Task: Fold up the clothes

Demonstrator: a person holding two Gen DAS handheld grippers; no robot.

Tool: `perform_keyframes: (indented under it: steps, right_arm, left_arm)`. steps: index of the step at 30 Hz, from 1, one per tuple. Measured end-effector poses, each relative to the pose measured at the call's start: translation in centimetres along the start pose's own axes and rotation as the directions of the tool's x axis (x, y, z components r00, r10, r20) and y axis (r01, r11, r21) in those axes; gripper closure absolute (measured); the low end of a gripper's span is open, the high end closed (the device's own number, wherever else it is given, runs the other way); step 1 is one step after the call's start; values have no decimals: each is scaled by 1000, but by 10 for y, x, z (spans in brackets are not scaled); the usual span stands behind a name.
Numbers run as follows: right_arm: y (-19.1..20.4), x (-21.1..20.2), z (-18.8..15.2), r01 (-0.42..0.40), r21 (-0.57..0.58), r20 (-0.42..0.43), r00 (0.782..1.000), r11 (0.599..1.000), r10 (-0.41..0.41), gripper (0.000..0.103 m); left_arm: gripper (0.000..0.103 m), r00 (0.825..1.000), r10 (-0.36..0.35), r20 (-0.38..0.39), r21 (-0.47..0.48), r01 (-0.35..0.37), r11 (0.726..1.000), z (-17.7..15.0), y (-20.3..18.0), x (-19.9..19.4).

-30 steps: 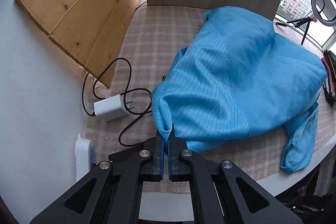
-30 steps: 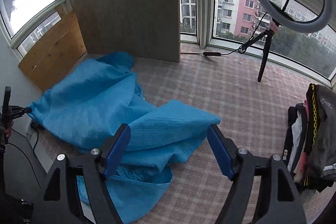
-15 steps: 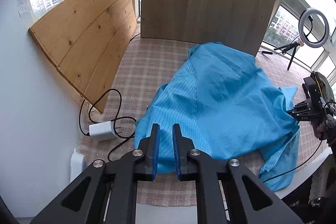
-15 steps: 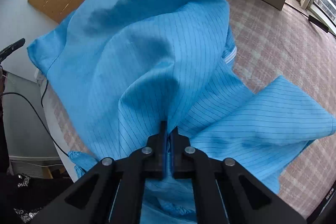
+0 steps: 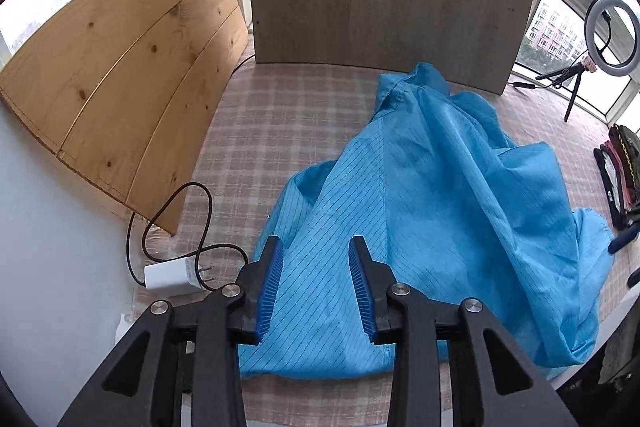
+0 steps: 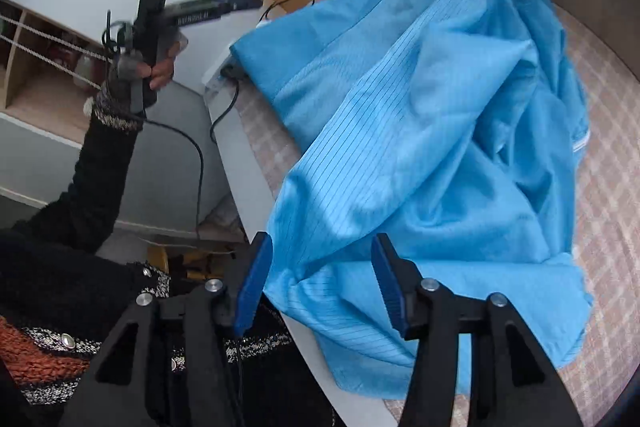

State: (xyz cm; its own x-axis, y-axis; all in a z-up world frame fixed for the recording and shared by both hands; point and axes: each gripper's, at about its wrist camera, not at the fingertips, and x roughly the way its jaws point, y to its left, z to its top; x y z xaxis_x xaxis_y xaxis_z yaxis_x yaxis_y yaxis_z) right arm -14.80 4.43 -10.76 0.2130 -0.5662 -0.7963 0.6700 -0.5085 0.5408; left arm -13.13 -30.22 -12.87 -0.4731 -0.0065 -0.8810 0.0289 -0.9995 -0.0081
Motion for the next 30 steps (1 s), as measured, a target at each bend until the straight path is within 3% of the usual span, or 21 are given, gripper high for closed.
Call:
perform_keyframes:
  steps: [2, 3, 5, 6, 7, 9, 13, 15, 16, 18, 19, 20, 21, 23, 26, 28, 30]
  right_arm:
    - [-27, -35, 16, -12, 51, 93, 996, 999, 7, 37]
    - [-38, -47, 26, 85, 38, 153, 984, 996, -90, 28]
    - [-66, -50, 50, 313, 34, 212, 926, 949, -312, 24]
    - [-84, -46, 64, 394, 47, 219, 892, 918, -395, 24]
    - [-105, -37, 78, 419, 78, 191, 884, 904, -426, 24]
    - [-142, -16, 104, 388, 140, 145, 902, 911, -406, 24]
    - [-184, 35, 145, 301, 196, 139, 934, 933, -330, 24]
    - [-190, 60, 160, 317, 182, 118, 933, 931, -341, 24]
    - [-191, 66, 162, 317, 171, 117, 934, 933, -339, 24]
    - [-192, 79, 165, 316, 148, 113, 936, 937, -334, 25]
    - [-192, 84, 166, 316, 137, 112, 937, 939, -332, 30]
    - [-189, 84, 163, 316, 133, 116, 936, 939, -332, 59]
    - [-186, 81, 160, 306, 132, 120, 939, 943, -321, 93]
    - [-176, 67, 148, 296, 130, 162, 935, 946, -315, 96]
    - [-154, 16, 119, 310, 129, 283, 899, 942, -334, 99]
    - [-140, -34, 90, 310, 173, 383, 853, 935, -354, 100]
    - [-133, -89, 55, 318, 222, 469, 794, 922, -387, 101]
  left_arm:
    - [63, 1000, 18, -22, 6, -18, 1000, 2, 2, 12]
    - [60, 999, 21, -36, 7, -21, 1000, 4, 3, 19]
    - [49, 998, 32, -62, 10, -31, 999, 7, 5, 34]
    - [49, 996, 37, -76, 11, -37, 999, 9, 6, 42]
    - [49, 995, 40, -95, 10, -39, 999, 11, 5, 50]
    - [45, 991, 42, -130, 7, -42, 999, 14, 5, 65]
    - [44, 982, -15, -186, -5, 14, 1000, 15, -5, 86]
    - [44, 979, -16, -203, 6, 18, 1000, 13, -13, 93]
    - [47, 978, -4, -207, 16, 8, 1000, 12, -16, 95]
    - [68, 977, 10, -212, 26, -4, 1000, 10, -22, 99]
    - [93, 976, 5, -217, 18, -1, 1000, 10, -23, 100]
    - [101, 976, -2, -216, 7, 4, 1000, 10, -23, 99]
    - [101, 979, -1, -202, -1, 1, 1000, 10, -23, 96]
    - [102, 987, 7, -159, -1, -8, 1000, 13, -24, 85]
    - [102, 996, 13, -92, -4, -13, 1000, 22, -24, 60]
    - [102, 999, 0, -44, 5, 0, 1000, 30, -26, 39]
    - [102, 1000, -3, -11, 35, 4, 999, 39, -31, 22]
